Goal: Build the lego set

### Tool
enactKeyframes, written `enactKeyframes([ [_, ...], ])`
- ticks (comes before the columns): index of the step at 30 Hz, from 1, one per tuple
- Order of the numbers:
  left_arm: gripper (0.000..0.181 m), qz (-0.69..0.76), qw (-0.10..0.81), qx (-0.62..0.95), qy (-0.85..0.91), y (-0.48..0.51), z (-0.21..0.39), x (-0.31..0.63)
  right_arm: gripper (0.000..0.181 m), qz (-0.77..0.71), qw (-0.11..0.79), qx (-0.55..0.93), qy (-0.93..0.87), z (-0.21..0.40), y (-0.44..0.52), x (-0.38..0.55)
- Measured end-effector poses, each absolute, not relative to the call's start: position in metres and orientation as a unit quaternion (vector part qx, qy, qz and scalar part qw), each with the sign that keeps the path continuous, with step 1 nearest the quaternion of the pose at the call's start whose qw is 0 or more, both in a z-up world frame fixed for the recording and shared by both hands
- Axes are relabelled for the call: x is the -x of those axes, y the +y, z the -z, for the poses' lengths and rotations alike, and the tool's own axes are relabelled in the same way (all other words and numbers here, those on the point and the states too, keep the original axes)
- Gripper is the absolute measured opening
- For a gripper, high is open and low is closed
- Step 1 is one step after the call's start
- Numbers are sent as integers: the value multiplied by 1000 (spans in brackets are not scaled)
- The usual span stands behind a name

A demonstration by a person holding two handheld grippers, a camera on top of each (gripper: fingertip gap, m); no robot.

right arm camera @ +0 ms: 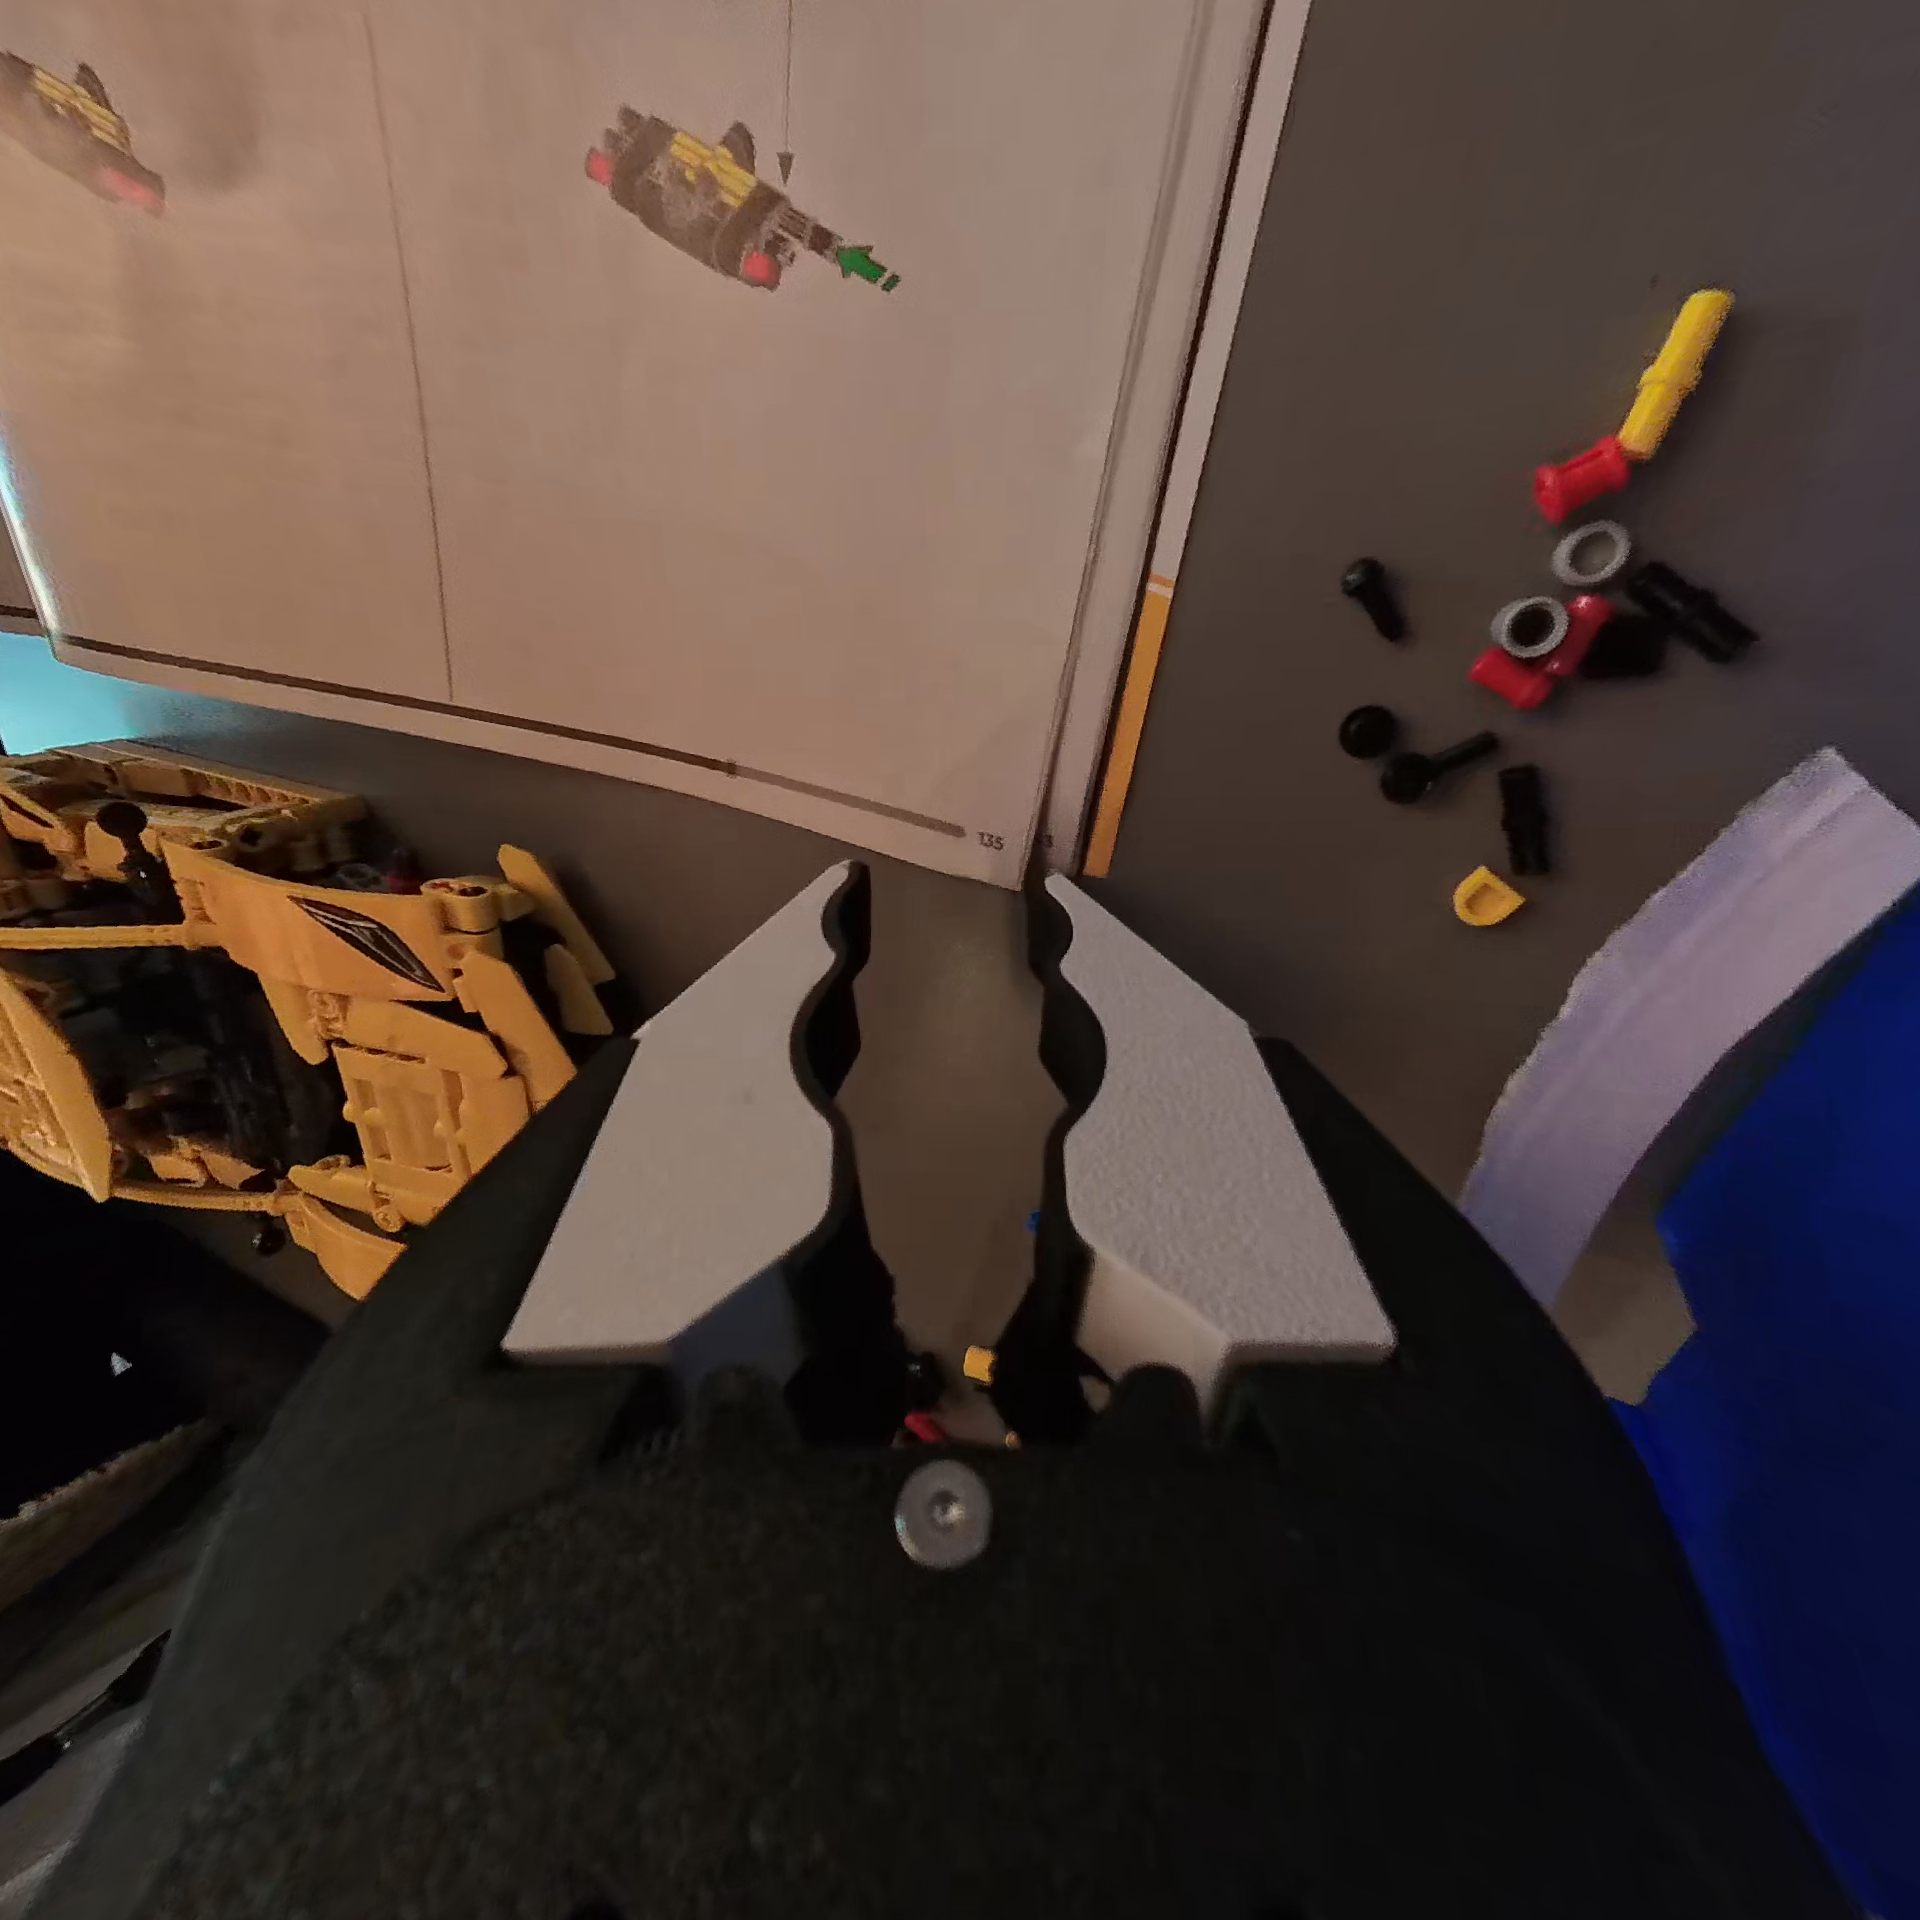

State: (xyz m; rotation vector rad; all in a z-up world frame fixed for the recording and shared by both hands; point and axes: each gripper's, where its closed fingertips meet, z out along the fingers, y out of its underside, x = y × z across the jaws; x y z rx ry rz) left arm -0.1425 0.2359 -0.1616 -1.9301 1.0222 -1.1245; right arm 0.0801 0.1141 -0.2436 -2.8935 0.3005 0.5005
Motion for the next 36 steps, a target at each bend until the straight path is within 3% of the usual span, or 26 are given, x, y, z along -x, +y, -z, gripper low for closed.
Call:
enactKeyframes([
  [4,46,431,333,742,391,236,164,142,25,-173,110,974,95,239,118,-80],
  [12,46,443,327,737,392,232,162,139,0,-255,187,945,88,217,140,-66],
  [20,48,609,272,681,303,217,124,125,0,-251,312,891,-216,147,158,57],
  [26,57,640,236,667,300,206,117,119,0,-133,322,860,-372,162,164,131],
  [27,54,640,235,669,297,207,119,120,0,-136,327,856,-376,162,164,137],
  [30,10,669,225,655,271,210,114,127,0,-157,328,858,-363,160,164,139],
  [31,0,680,222,648,261,212,112,129,8,-171,343,852,-356,154,165,139],
  [33,0,698,212,637,248,213,109,131,42,-240,373,835,-326,135,164,144],
  [36,0,709,207,630,240,213,107,131,70,-278,454,810,-246,105,187,125],
])
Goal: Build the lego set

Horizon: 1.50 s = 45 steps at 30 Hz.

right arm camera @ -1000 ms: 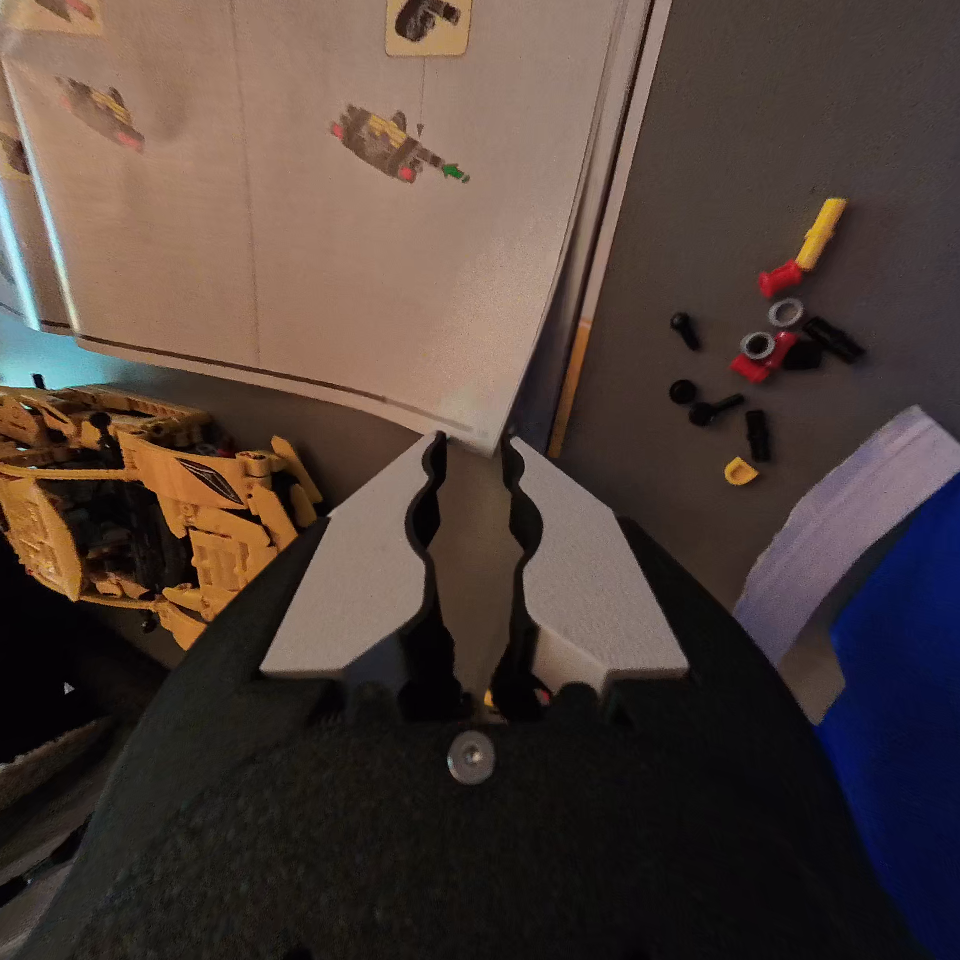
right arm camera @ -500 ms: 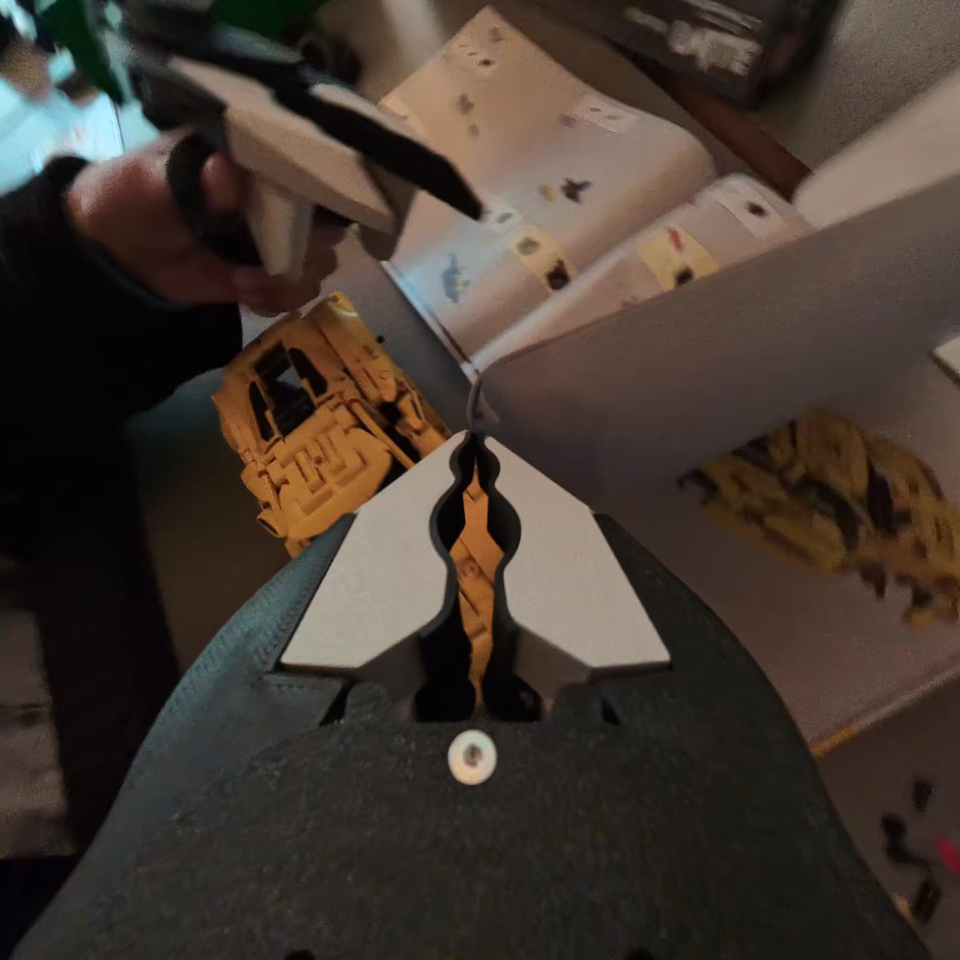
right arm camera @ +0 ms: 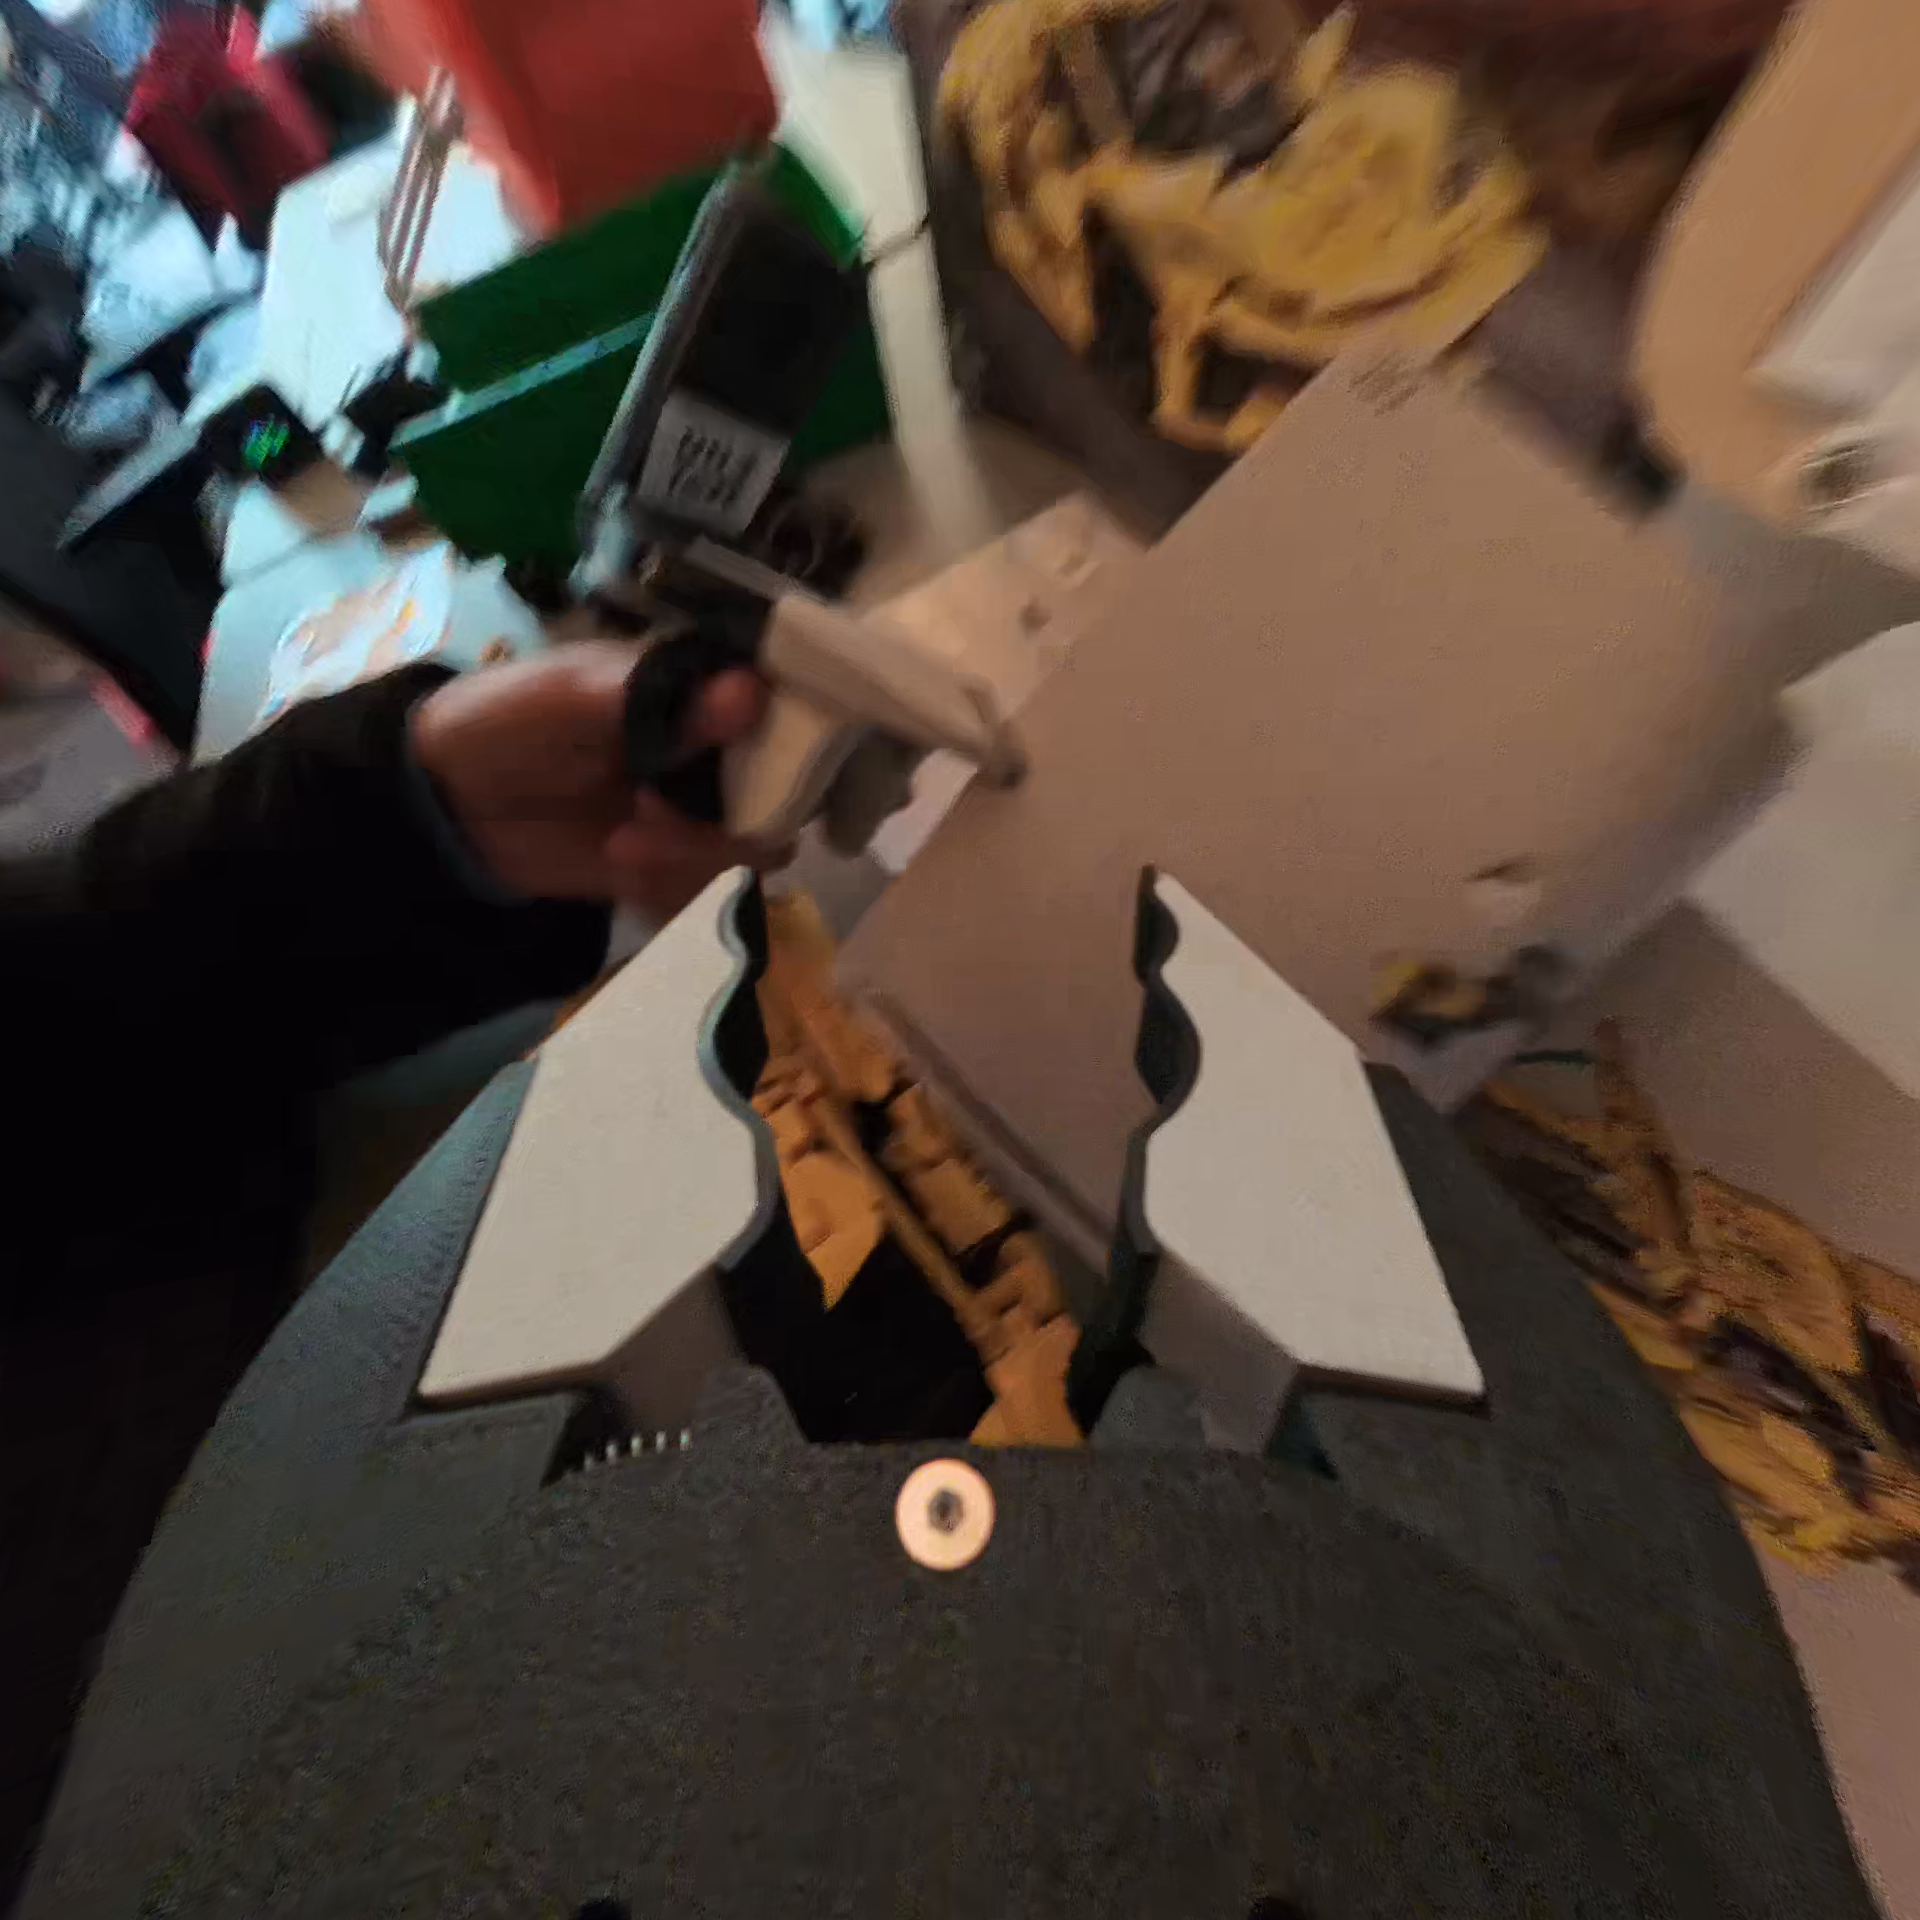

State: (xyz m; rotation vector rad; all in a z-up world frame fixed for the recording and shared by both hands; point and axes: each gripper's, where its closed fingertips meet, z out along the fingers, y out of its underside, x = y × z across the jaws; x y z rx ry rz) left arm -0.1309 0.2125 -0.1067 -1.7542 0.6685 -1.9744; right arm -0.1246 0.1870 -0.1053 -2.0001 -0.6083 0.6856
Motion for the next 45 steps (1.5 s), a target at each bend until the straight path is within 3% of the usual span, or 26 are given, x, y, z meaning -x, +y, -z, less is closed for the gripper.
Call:
enactKeyframes([
  [2,0,720,200,621,238,210,104,130,87,-250,476,815,-217,110,204,108],
  [4,0,736,192,606,233,207,99,129,87,-243,459,823,-229,123,206,110],
  [8,0,754,183,585,236,201,93,127,40,-257,435,825,-253,131,201,120],
  [12,3,760,190,572,245,198,88,126,16,-294,434,815,-246,127,196,122],
  [21,0,752,220,544,300,187,77,126,18,-468,435,751,-169,96,189,119],
  [28,0,755,219,545,292,190,77,130,11,-478,455,741,-120,91,195,94],
  [31,0,751,220,552,288,194,80,131,23,-383,491,777,-90,100,207,56],
  [34,0,750,219,555,284,196,82,132,66,-187,546,813,-80,99,213,0],
  [36,0,754,216,554,280,197,82,132,70,-115,561,811,-117,81,203,-7],
  [40,0,758,209,552,277,196,82,131,79,-280,535,774,-190,52,175,62],
  [42,0,766,203,546,273,194,81,131,85,-369,478,771,-202,68,170,95],
  [45,0,769,197,543,274,192,80,129,81,-366,426,800,-211,109,183,114],
])
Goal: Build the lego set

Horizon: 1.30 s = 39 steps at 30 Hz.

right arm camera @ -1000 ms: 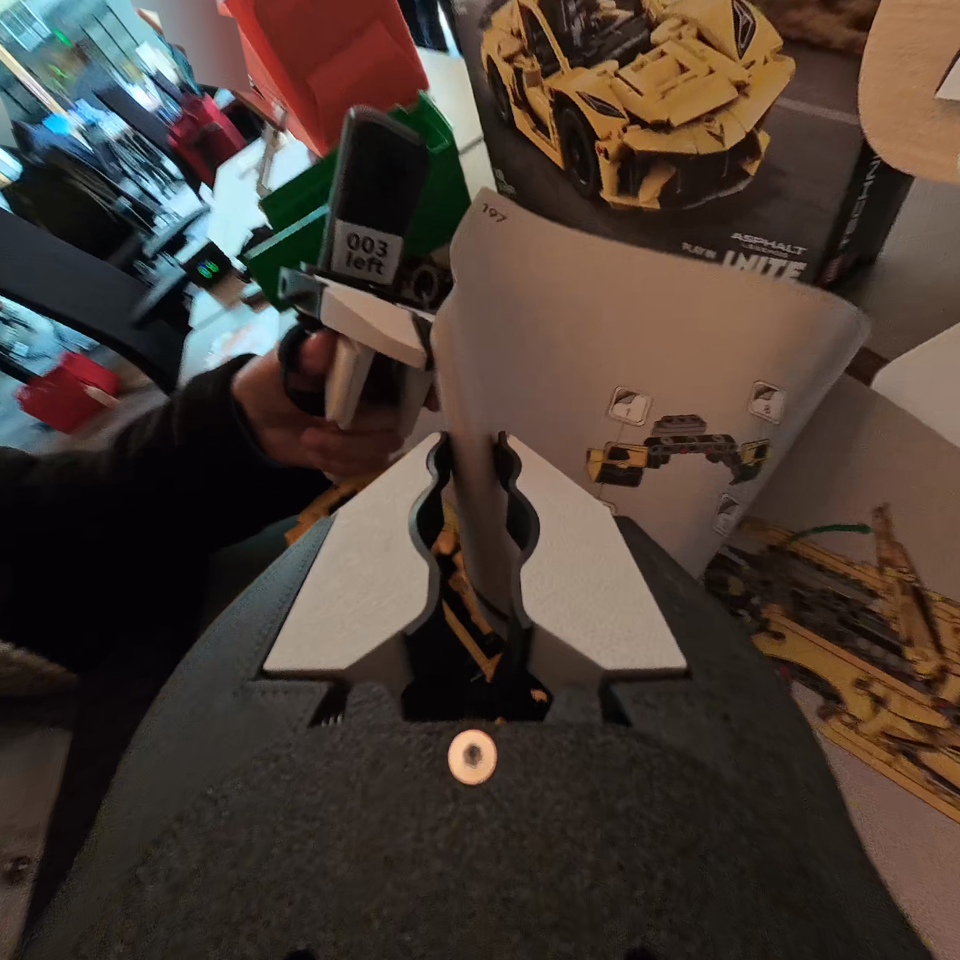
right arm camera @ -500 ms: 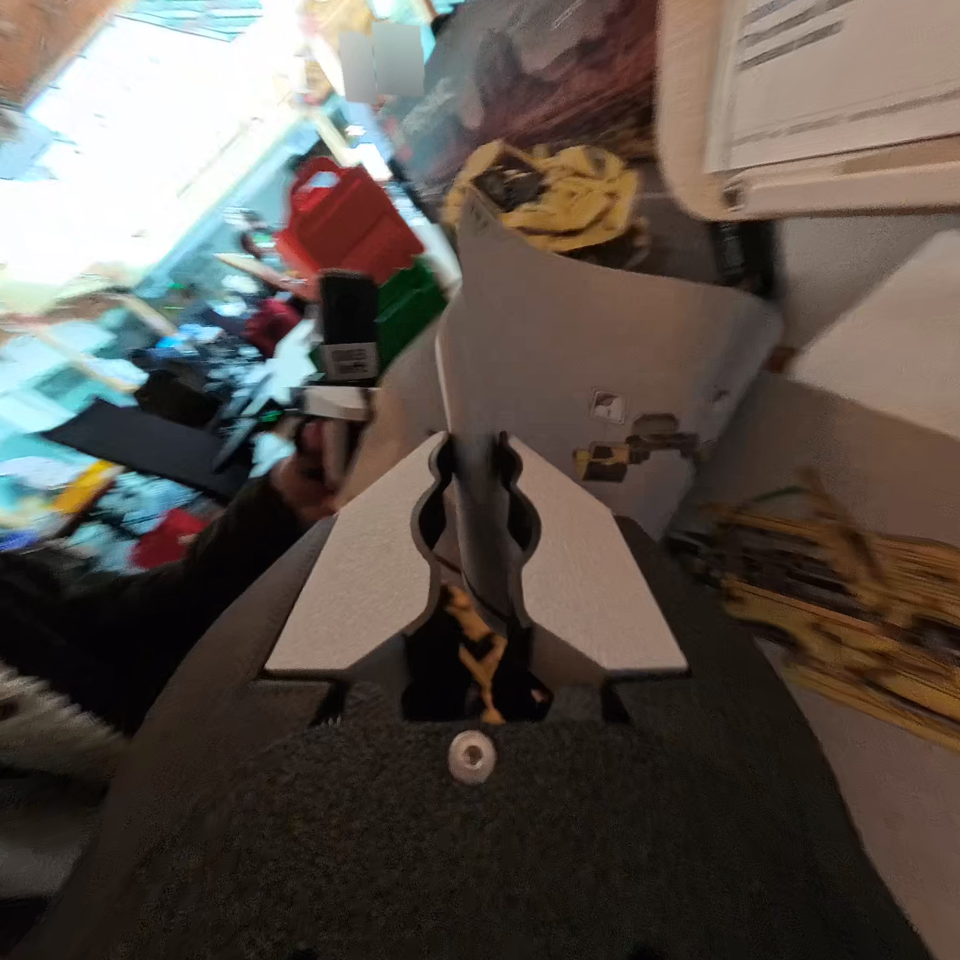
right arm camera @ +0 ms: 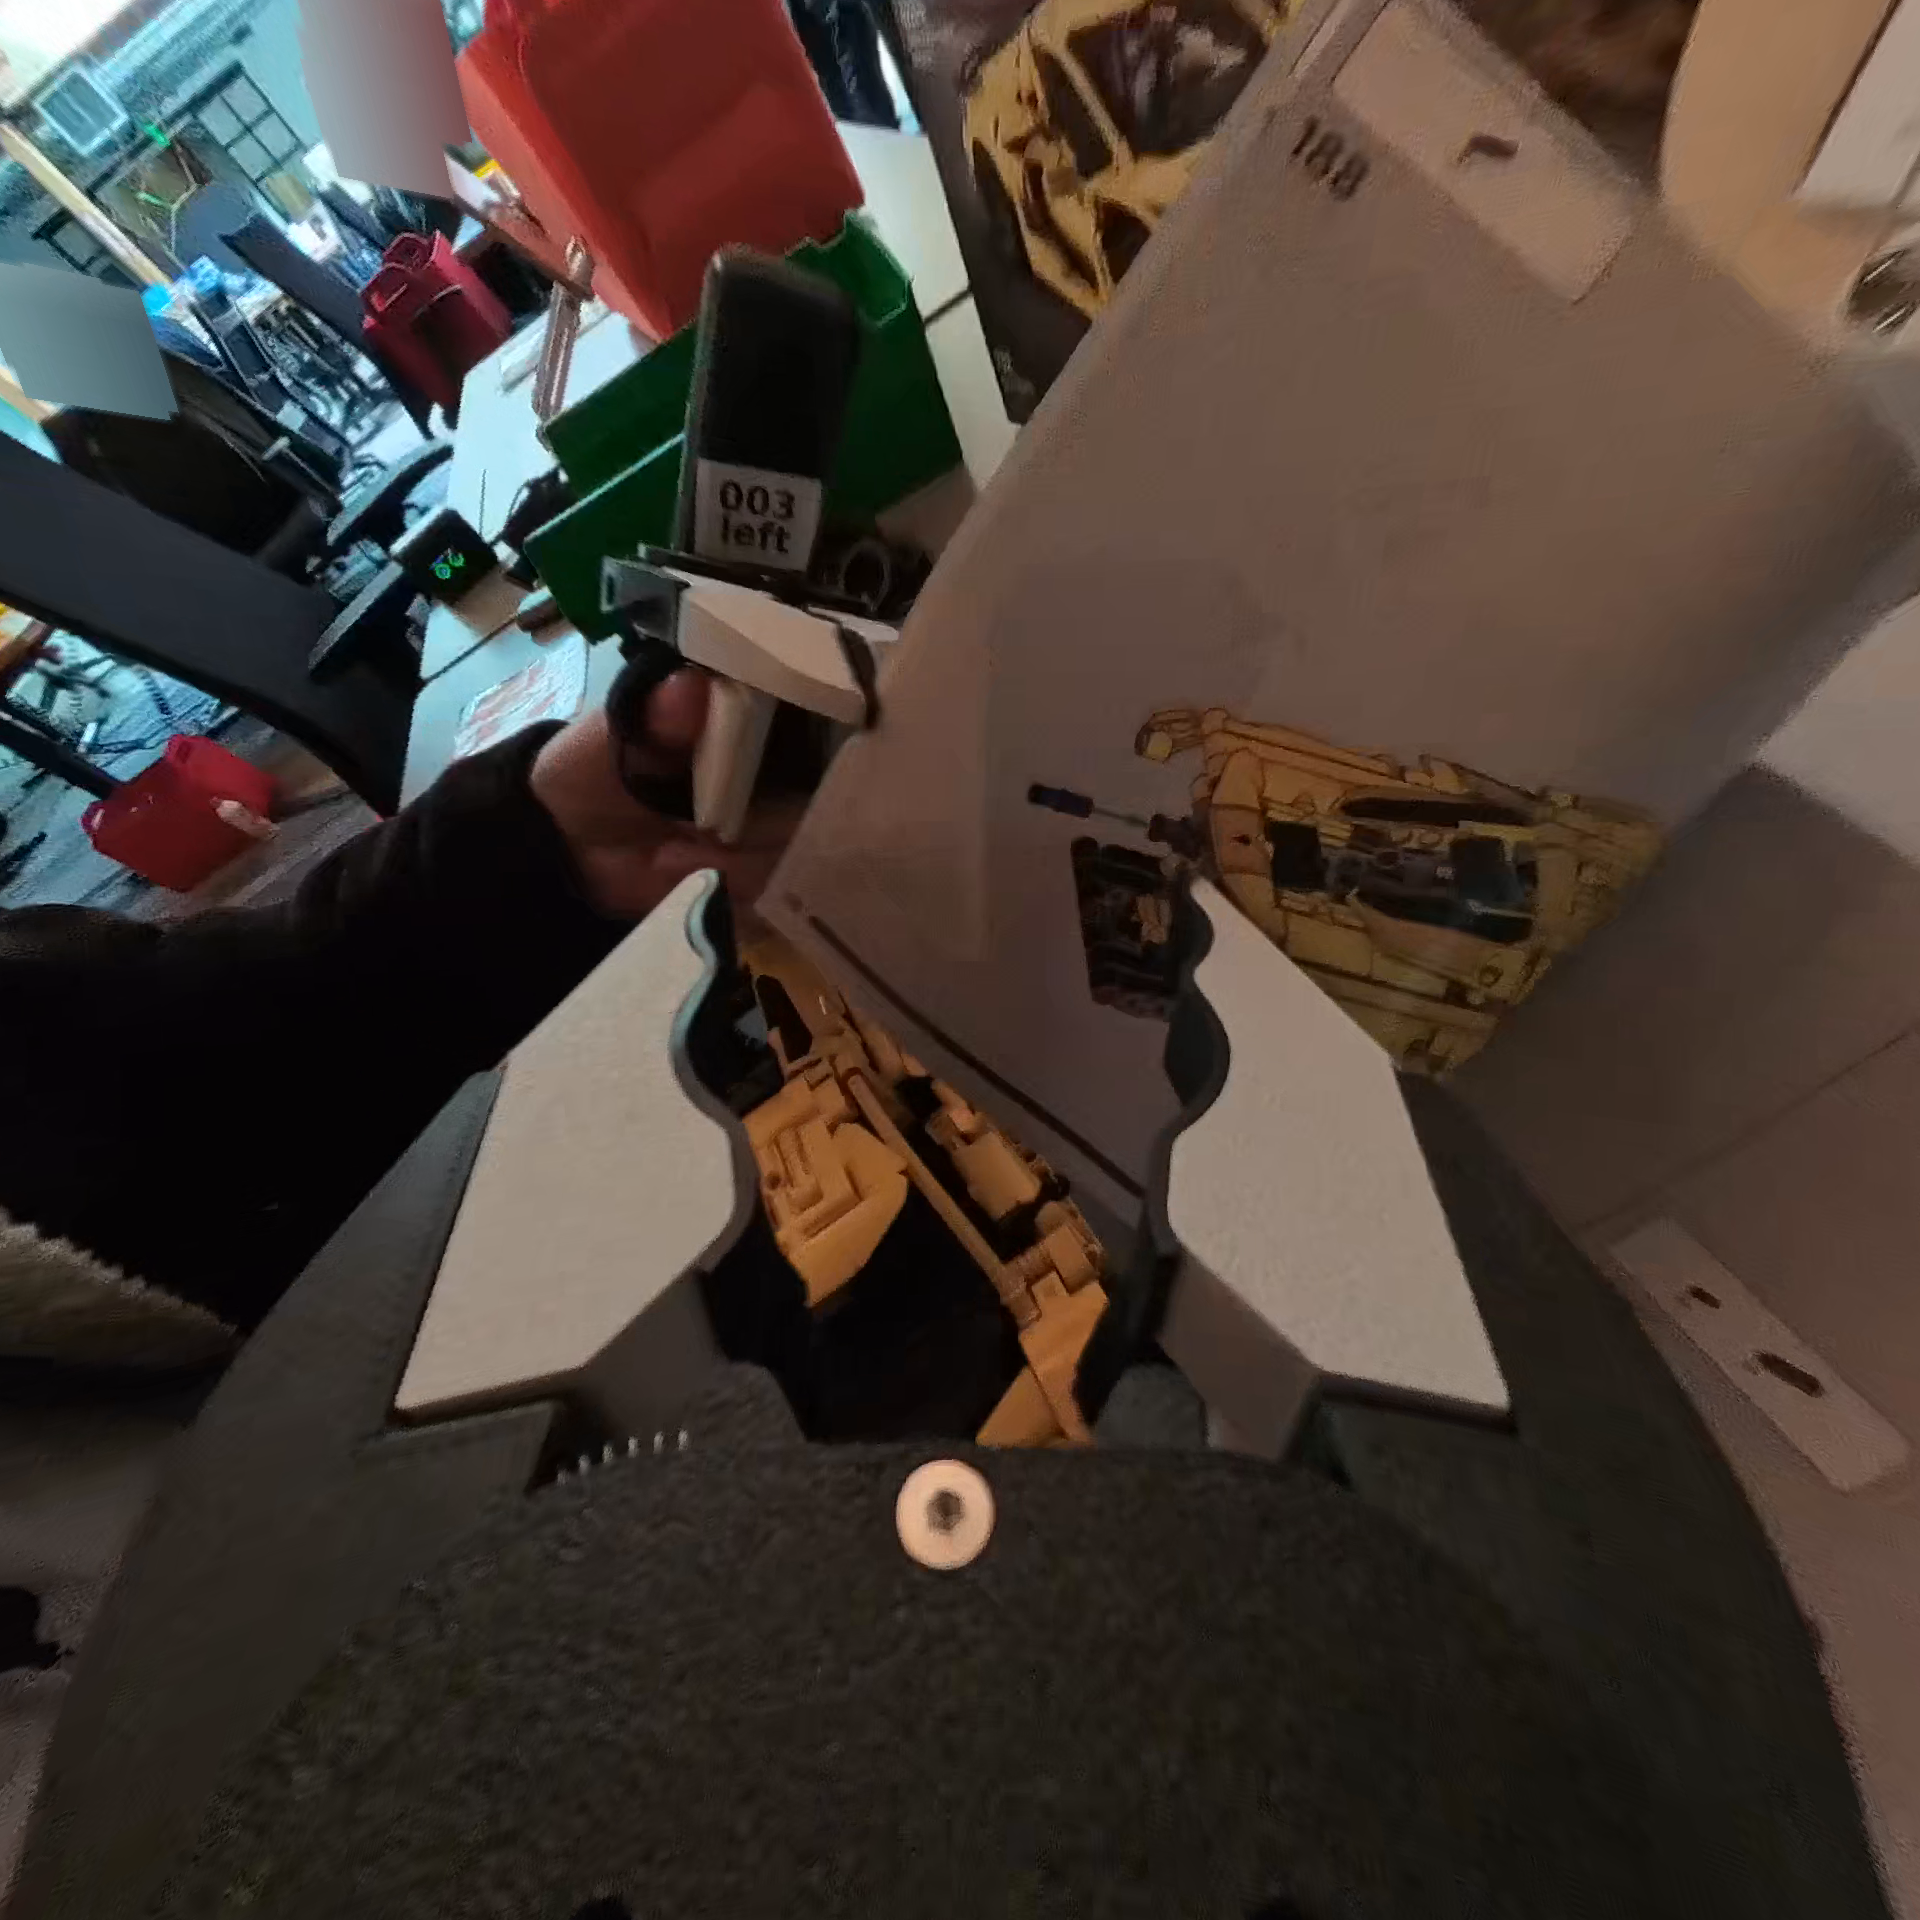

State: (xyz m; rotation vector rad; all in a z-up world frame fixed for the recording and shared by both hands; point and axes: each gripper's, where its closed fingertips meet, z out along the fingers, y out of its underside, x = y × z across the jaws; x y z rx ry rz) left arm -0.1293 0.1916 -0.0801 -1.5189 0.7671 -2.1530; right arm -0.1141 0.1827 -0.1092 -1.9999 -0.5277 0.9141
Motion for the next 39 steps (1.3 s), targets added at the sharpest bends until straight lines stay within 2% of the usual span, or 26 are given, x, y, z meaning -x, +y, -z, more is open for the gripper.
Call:
enactKeyframes([
  [4,0,768,198,544,275,192,81,129,41,-369,431,798,-205,115,191,118],
  [7,0,765,198,547,277,192,82,128,26,-371,436,794,-206,113,189,116],
  [9,0,766,197,546,276,191,82,128,25,-379,435,791,-203,112,188,115],
  [11,0,766,197,546,275,192,82,128,37,-381,449,781,-209,107,187,115],
  [13,0,765,199,548,273,193,83,129,32,-356,466,781,-214,103,189,109],
  [18,0,767,196,548,270,194,83,129,56,-364,454,778,-234,106,183,116],
  [21,0,765,195,550,274,192,84,127,37,-336,446,795,-238,117,187,115],
  [23,0,764,196,551,274,192,84,127,16,-326,442,801,-238,119,187,111],
  [26,0,765,197,550,272,193,84,128,2,-320,446,803,-233,118,186,103],
  [29,0,764,196,553,270,194,85,127,0,-299,464,804,-219,114,190,91],
  [30,0,764,196,552,269,194,85,128,9,-302,478,795,-219,108,191,90],
  [33,0,764,199,553,267,196,84,129,73,-306,529,759,-227,88,191,91],
  [35,0,765,198,552,267,196,84,129,95,-280,520,767,-250,93,191,97],
  [37,0,766,195,551,268,194,84,128,96,-246,513,773,-280,101,191,107],
  [39,0,766,193,551,270,192,85,126,83,-237,500,779,-294,110,191,115],
])
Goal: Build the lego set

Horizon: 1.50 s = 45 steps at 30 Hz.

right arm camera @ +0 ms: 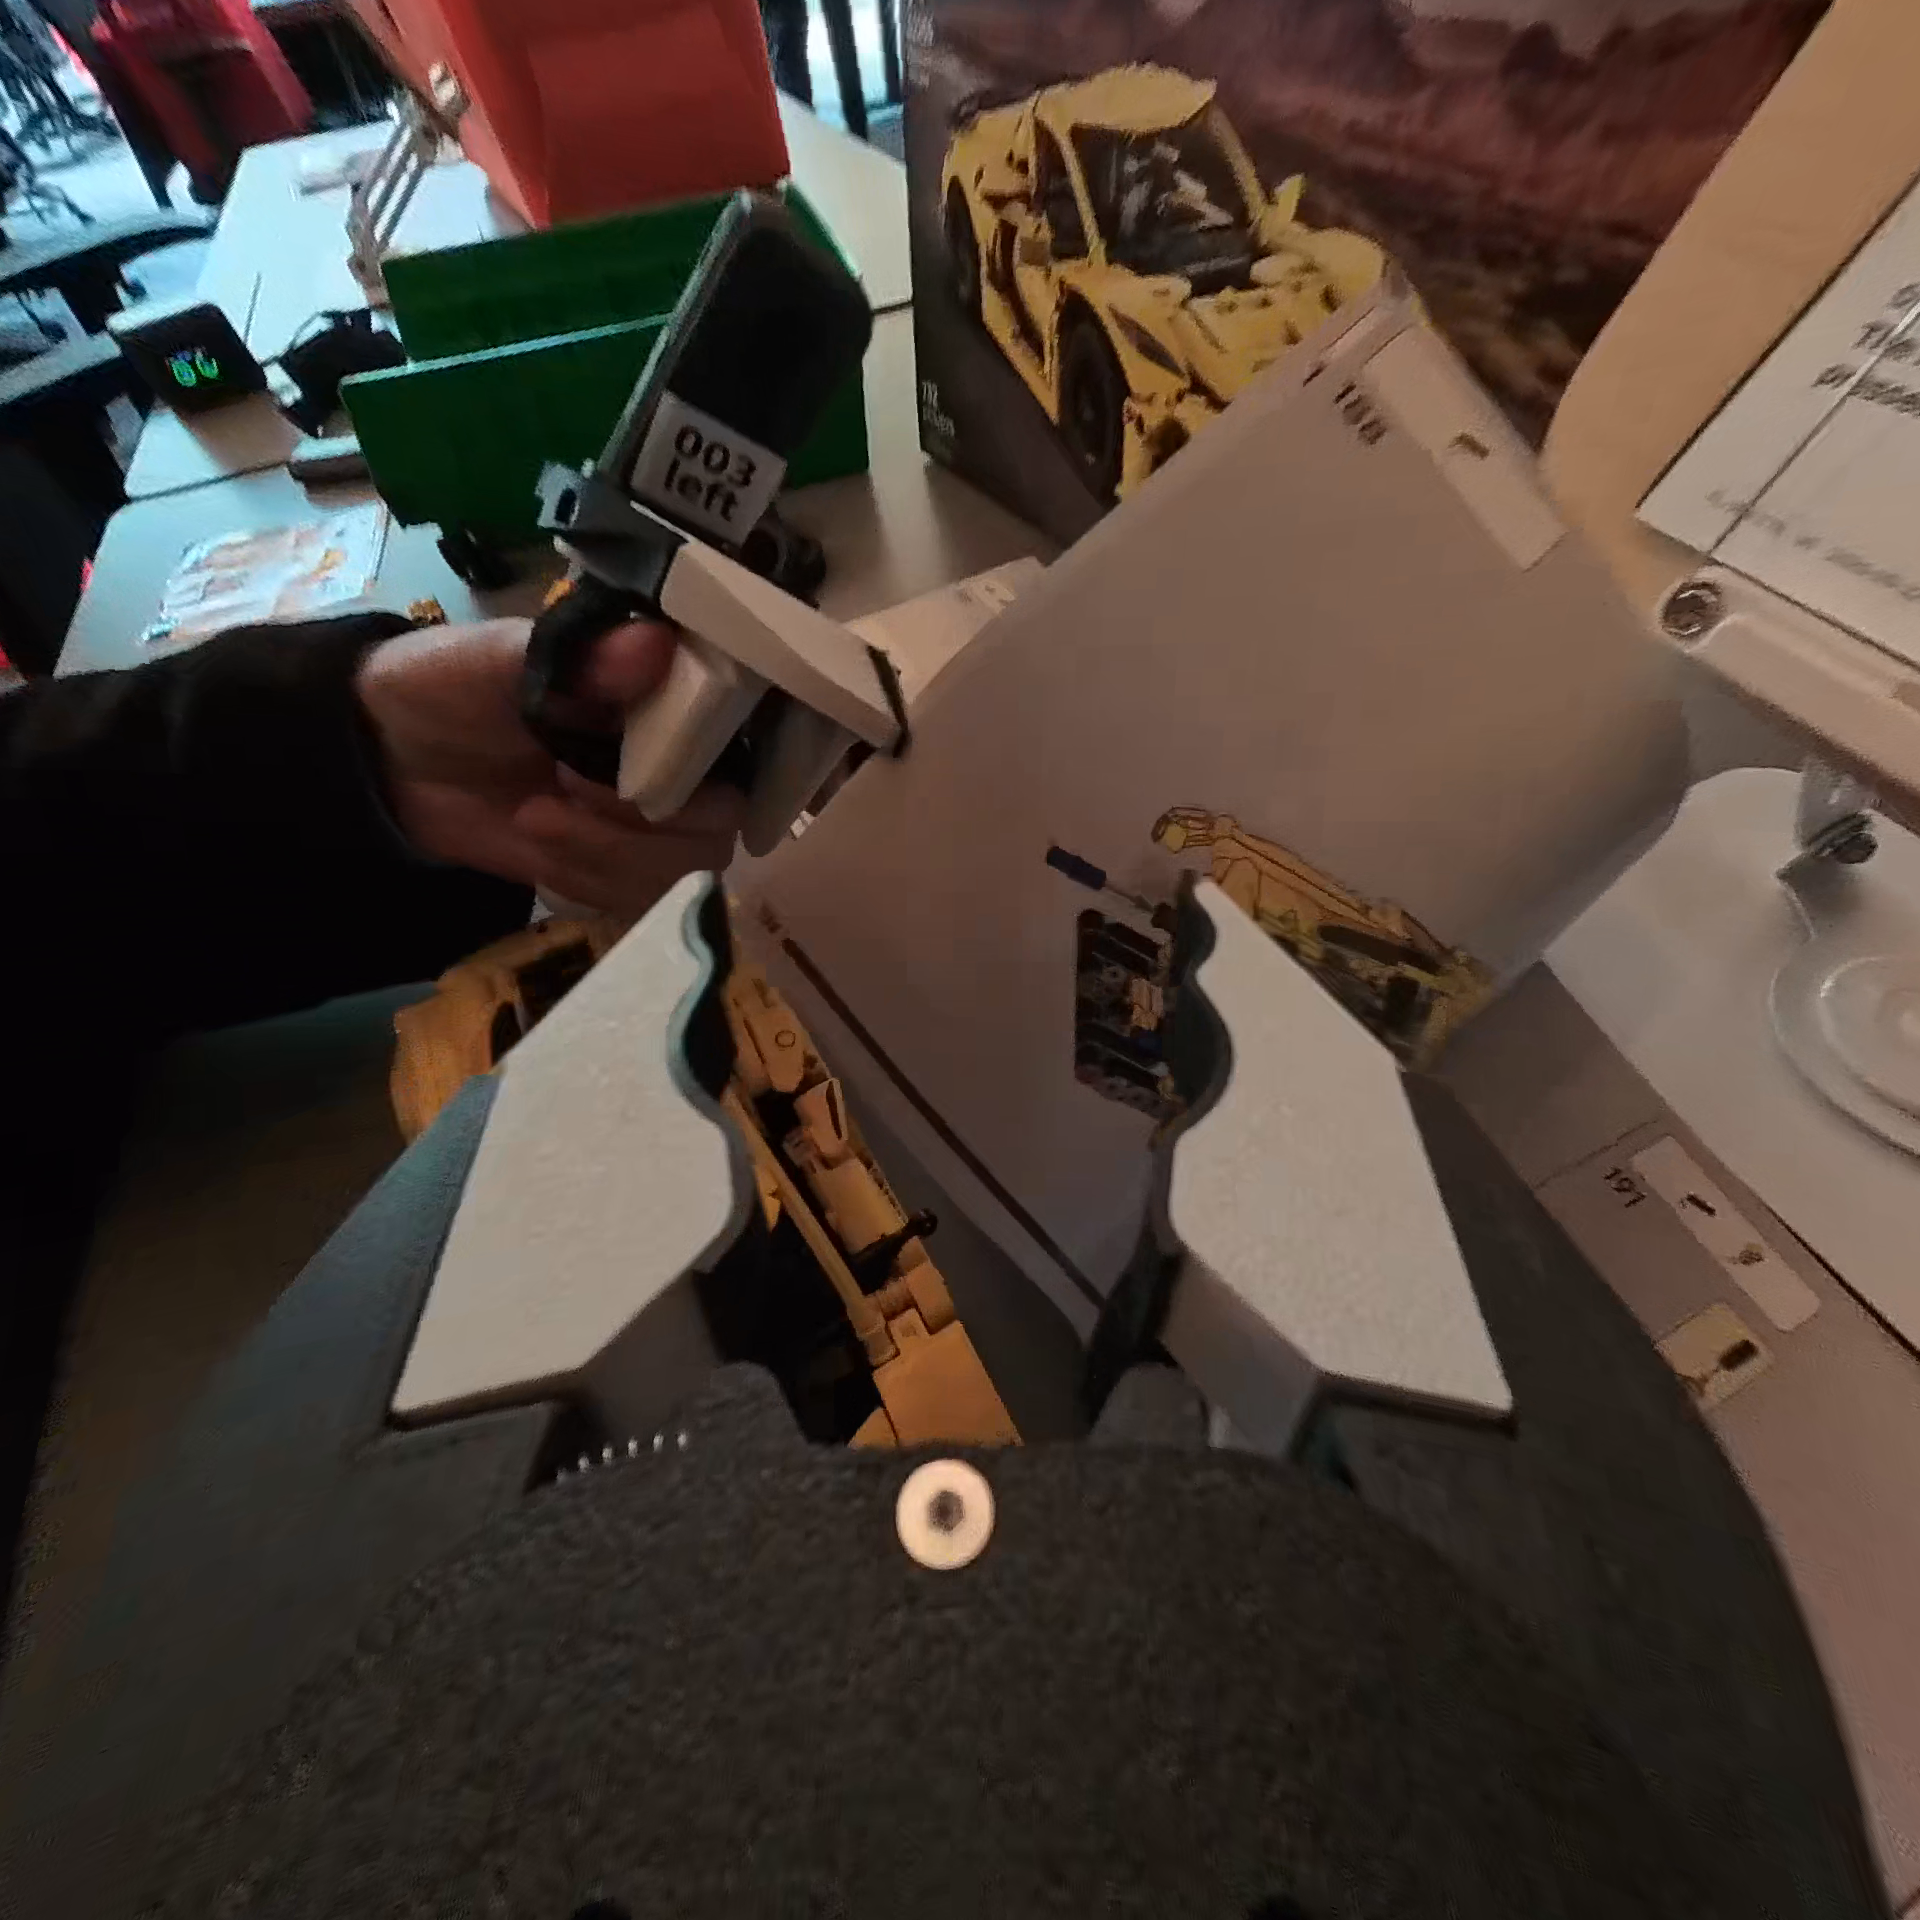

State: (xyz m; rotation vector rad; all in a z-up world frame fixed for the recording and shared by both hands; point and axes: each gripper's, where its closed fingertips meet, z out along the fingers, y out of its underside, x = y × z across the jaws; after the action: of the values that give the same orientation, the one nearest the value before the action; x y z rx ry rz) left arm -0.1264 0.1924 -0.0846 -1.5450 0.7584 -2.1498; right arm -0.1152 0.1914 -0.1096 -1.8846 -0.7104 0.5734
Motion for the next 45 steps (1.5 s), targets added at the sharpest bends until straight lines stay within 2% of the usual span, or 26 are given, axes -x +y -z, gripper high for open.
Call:
enactKeyframes([
  [5,0,766,193,549,274,191,83,126,47,-246,487,789,-282,119,194,113],
  [9,0,766,194,550,272,192,83,127,26,-246,489,790,-276,117,194,107],
  [21,0,762,202,557,263,201,84,134,19,-340,530,758,-167,91,196,69],
  [24,0,728,199,597,273,214,99,147,24,-275,539,788,-110,99,202,22],
  [29,0,587,237,726,267,267,139,217,61,-46,544,835,-67,109,195,-73],
  [31,0,529,251,770,254,286,150,256,67,4,558,826,-79,98,191,-85],
  [35,0,459,248,824,223,301,168,319,83,-69,541,821,-171,100,200,-32],
  [38,0,446,238,838,207,303,175,339,87,-127,466,829,-282,128,209,28],
  [43,0,432,246,844,202,304,174,351,86,-217,411,782,-416,150,236,118],
  [45,0,427,244,846,205,304,177,352,88,-205,361,790,-451,172,248,132],
])
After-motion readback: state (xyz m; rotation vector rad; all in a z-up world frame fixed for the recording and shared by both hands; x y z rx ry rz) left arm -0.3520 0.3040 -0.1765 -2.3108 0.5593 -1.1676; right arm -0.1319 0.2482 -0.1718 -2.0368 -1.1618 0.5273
